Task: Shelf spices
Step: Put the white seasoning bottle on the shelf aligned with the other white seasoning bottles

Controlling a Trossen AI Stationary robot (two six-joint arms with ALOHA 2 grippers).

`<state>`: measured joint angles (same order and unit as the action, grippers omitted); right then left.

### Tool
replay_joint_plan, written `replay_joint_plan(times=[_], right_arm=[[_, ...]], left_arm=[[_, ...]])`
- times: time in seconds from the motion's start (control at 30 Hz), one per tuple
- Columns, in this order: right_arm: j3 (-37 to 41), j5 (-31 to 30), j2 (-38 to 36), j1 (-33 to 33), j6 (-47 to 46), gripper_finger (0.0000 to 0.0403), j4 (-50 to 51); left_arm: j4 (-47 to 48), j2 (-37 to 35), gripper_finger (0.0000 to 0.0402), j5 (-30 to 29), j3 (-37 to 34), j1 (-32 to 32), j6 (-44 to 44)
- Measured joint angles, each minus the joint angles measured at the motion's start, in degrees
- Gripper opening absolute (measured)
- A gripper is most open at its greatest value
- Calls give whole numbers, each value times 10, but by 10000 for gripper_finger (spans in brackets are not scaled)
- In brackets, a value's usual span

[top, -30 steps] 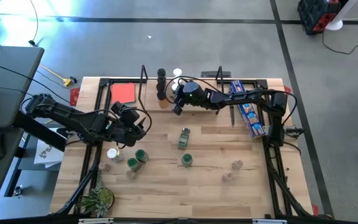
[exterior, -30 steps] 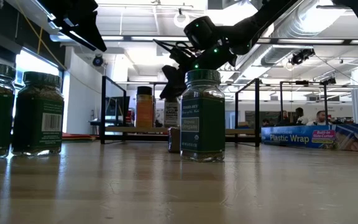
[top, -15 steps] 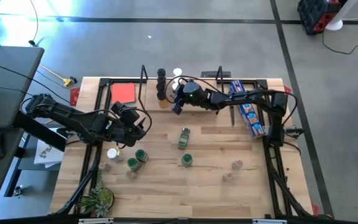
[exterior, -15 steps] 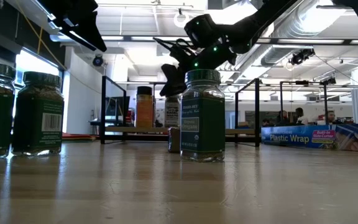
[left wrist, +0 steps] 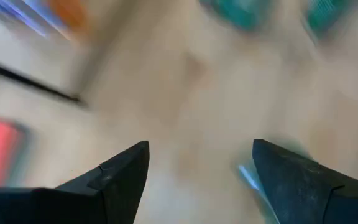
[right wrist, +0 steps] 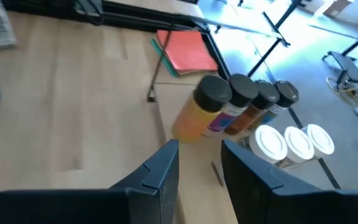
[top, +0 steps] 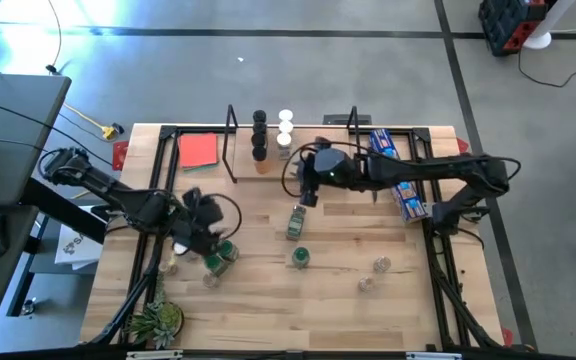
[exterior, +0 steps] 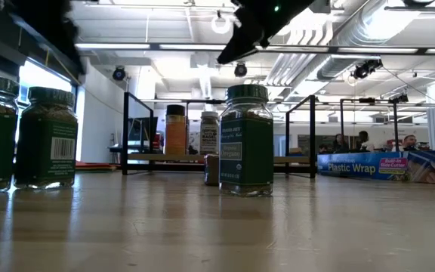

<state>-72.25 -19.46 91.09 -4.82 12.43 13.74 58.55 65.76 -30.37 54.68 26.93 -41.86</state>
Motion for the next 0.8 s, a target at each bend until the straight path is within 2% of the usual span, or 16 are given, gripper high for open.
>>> replay_joint_plan(times=[0.17, 0.27, 0.33, 0.6, 0.8], right_arm=[[0, -1, -6, 22, 6, 114, 15], [0, -1, 0, 26, 10, 114, 17], [0, -1, 5, 26, 12, 114, 17], [0, -1, 10, 26, 6, 114, 39], [0, -1, 10, 26, -6, 114, 55]], left_arm=[[91, 0, 280, 204, 0, 50, -118], [143, 0, 280, 272, 1, 78, -195], [166, 0, 280, 282, 6, 97, -221], [237, 0, 280, 261, 15, 145, -278], [254, 0, 280, 252, 15, 151, -281]])
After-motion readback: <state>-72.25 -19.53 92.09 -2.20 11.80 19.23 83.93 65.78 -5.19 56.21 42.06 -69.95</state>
